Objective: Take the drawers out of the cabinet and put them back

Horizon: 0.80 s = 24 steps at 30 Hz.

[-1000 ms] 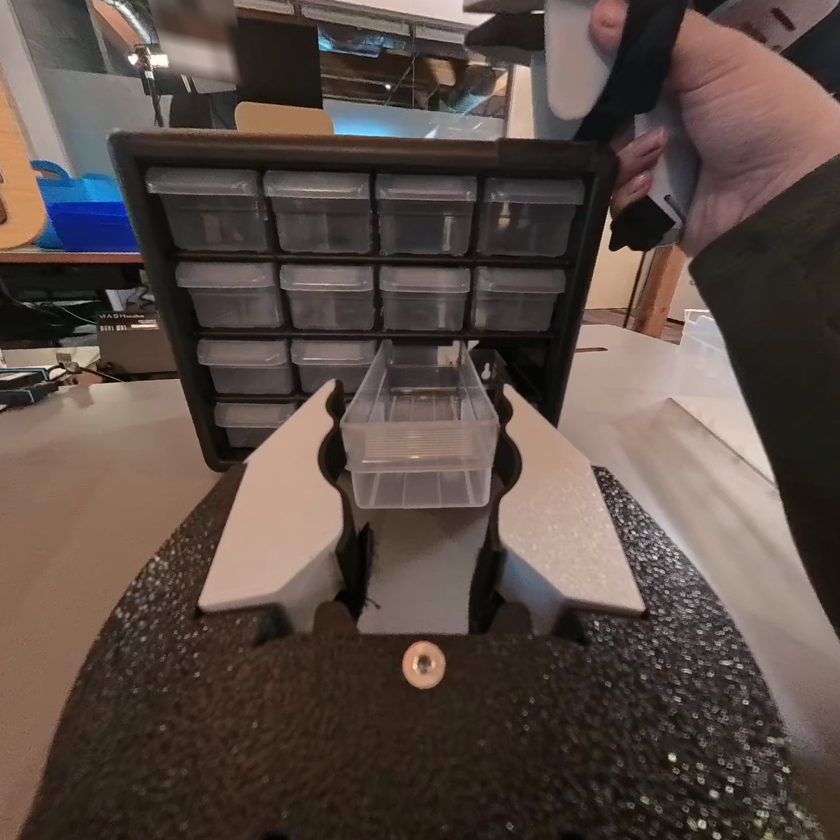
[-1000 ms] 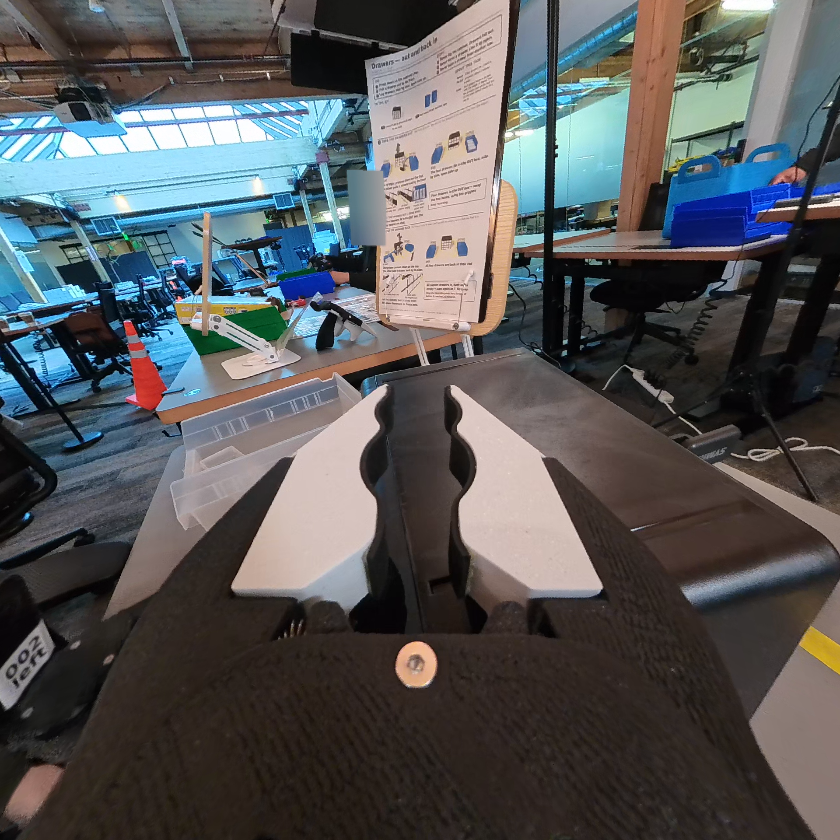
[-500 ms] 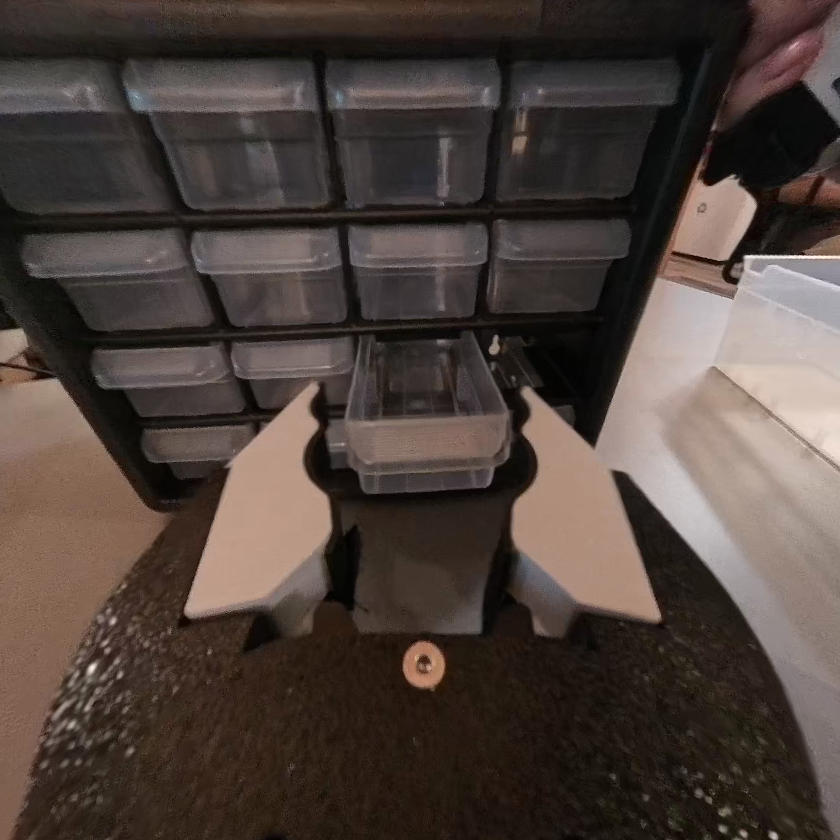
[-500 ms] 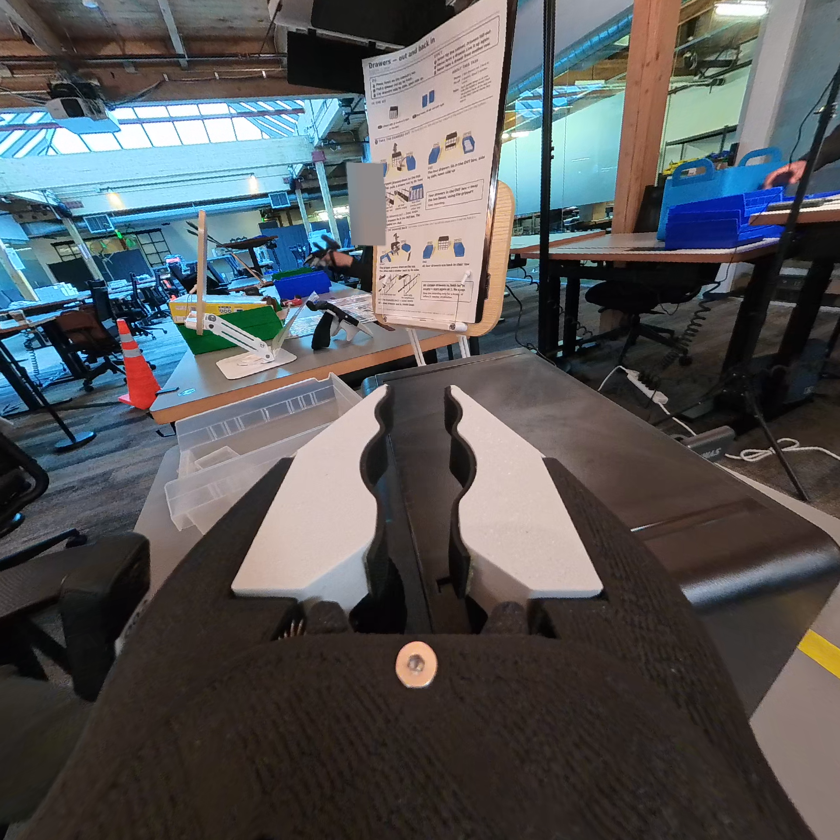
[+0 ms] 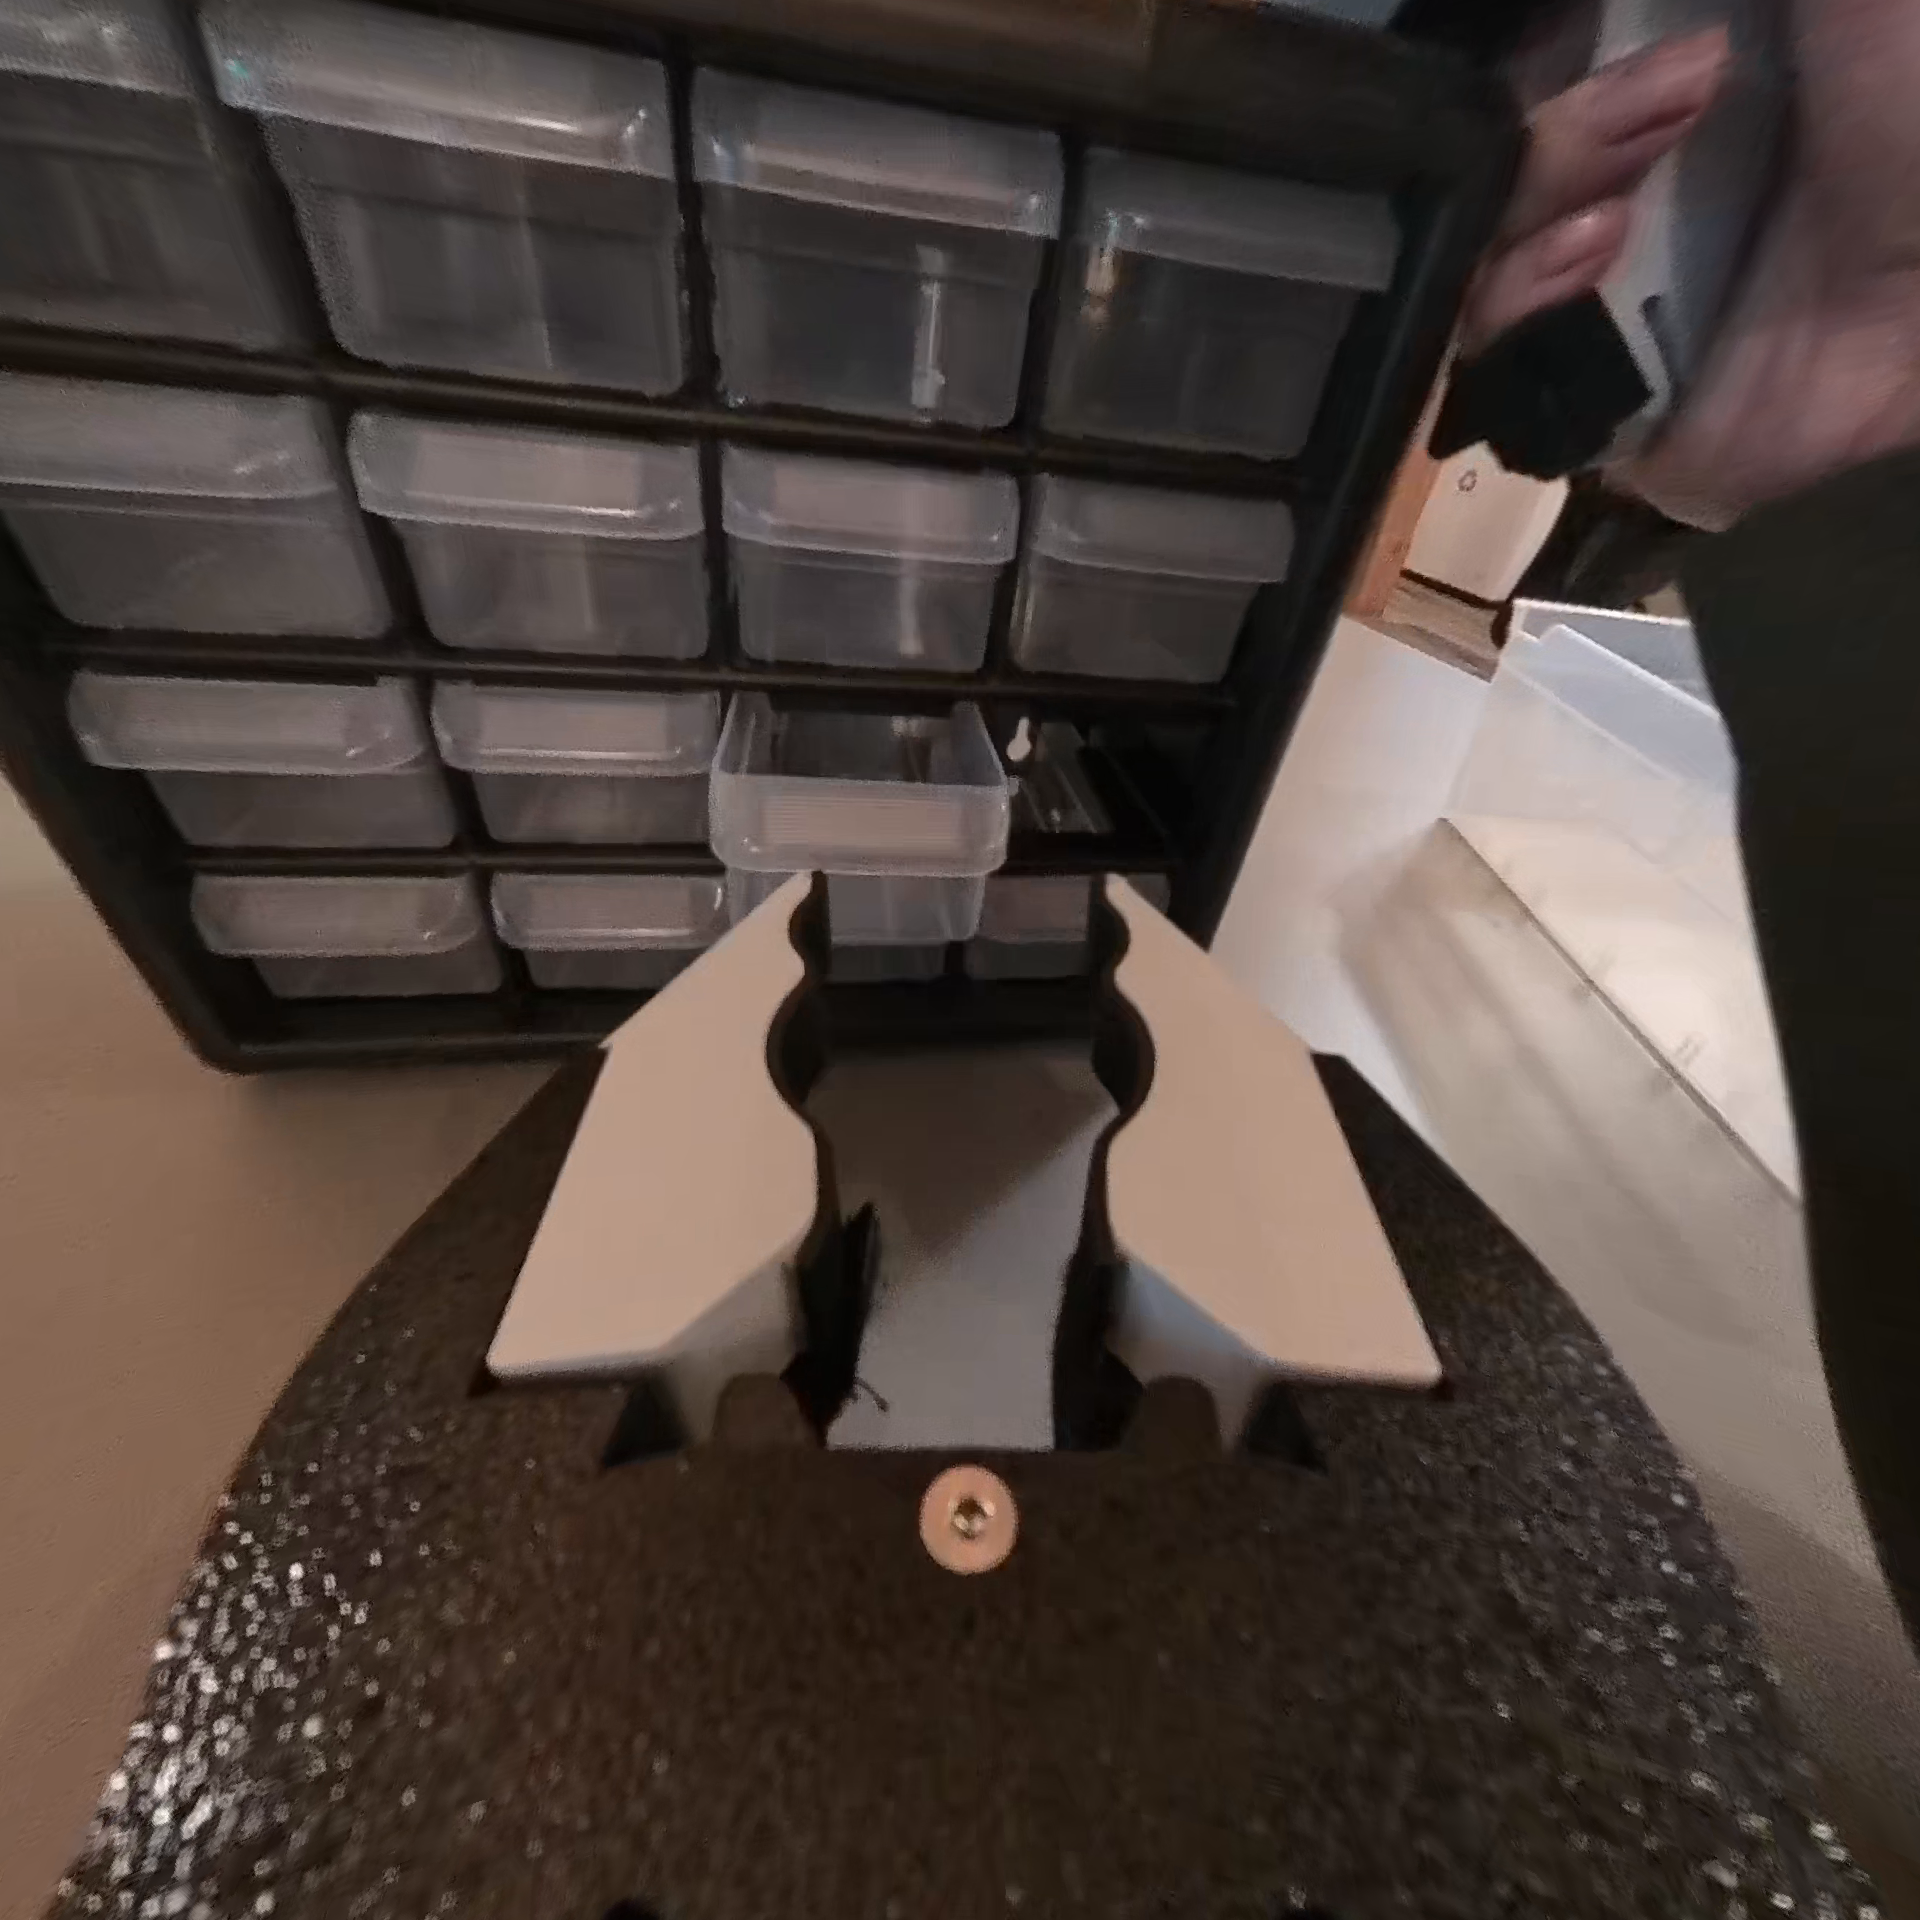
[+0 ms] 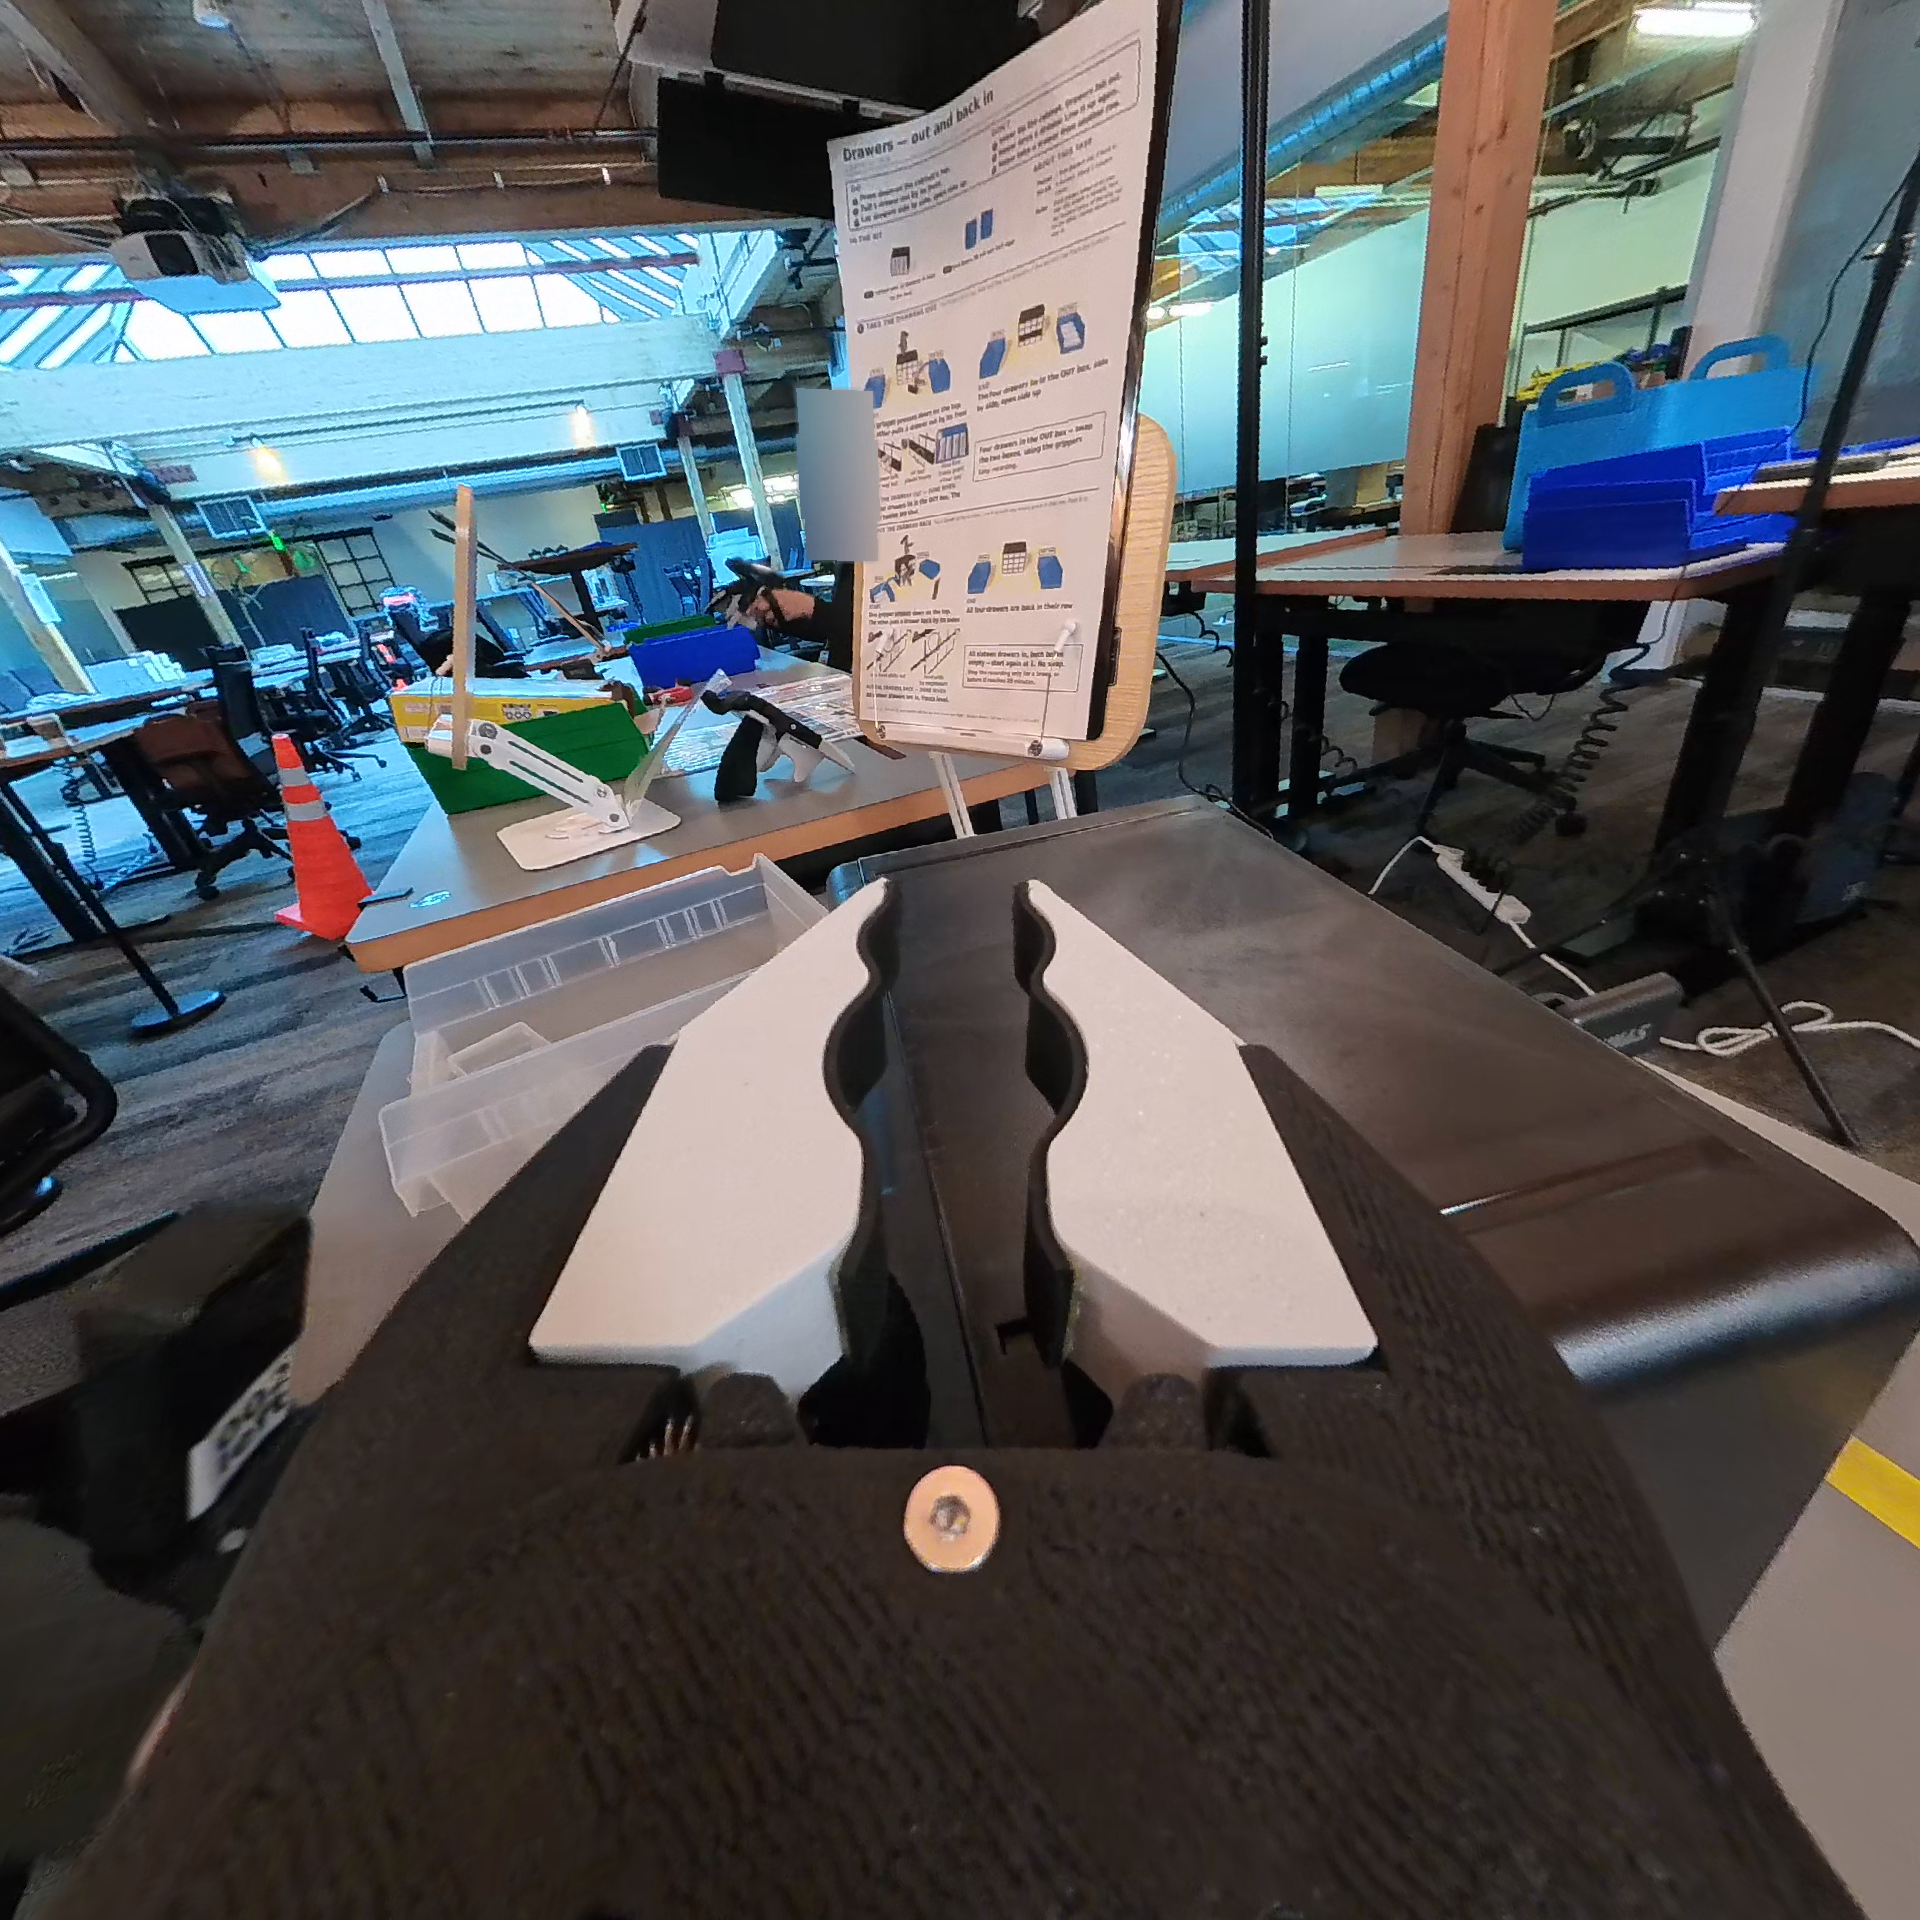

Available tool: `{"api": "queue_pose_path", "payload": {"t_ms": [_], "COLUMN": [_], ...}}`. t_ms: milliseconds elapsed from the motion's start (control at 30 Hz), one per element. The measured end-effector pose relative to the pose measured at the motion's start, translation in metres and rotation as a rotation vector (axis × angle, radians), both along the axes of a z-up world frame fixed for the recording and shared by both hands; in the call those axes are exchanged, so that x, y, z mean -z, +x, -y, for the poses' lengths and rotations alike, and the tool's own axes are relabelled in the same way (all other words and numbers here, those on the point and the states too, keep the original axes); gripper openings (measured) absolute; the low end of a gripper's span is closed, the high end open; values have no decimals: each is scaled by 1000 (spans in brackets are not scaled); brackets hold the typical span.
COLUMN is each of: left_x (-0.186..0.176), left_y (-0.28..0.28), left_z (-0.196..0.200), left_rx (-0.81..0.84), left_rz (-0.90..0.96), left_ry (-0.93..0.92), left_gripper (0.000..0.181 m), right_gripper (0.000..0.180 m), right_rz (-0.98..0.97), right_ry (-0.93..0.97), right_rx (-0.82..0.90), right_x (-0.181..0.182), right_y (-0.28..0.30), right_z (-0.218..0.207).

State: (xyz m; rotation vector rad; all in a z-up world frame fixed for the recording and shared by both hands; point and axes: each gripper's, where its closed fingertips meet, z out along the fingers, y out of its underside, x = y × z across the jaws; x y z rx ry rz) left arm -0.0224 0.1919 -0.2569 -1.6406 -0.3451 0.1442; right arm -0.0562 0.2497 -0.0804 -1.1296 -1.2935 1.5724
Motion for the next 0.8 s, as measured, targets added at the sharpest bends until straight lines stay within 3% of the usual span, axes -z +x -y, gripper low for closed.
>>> {"api": "queue_pose_path", "payload": {"t_ms": [233,333,367,500,633,700,800], "left_x": [8,3,-3,-43,-92,-102,-63], "left_y": [-17,14,21,23,-58,-116,-198], "left_z": [-42,-38,-29,42,137,182,241], "left_rx": [43,253,286,327,140,48,44], "left_rz": [-35,40,50,-15,-236,-322,-291], "left_ry": [-36,8,35,98,18,-140,-566], "left_gripper": [61,99,99,103,93,85,85], "right_gripper": [20,19,19,19,19,19,19], "right_rz": [6,10,10,4,4,8,17], "right_ry": [4,10,10,-1,-3,3,13], "right_rx": [4,7,6,-1,1,6,16], "right_x": [0,1,1,0,0,1,1], "right_y": [0,-1,-1,0,0,-1,-2], "right_z": [0,0,0,0,-1,-1,-1]}}
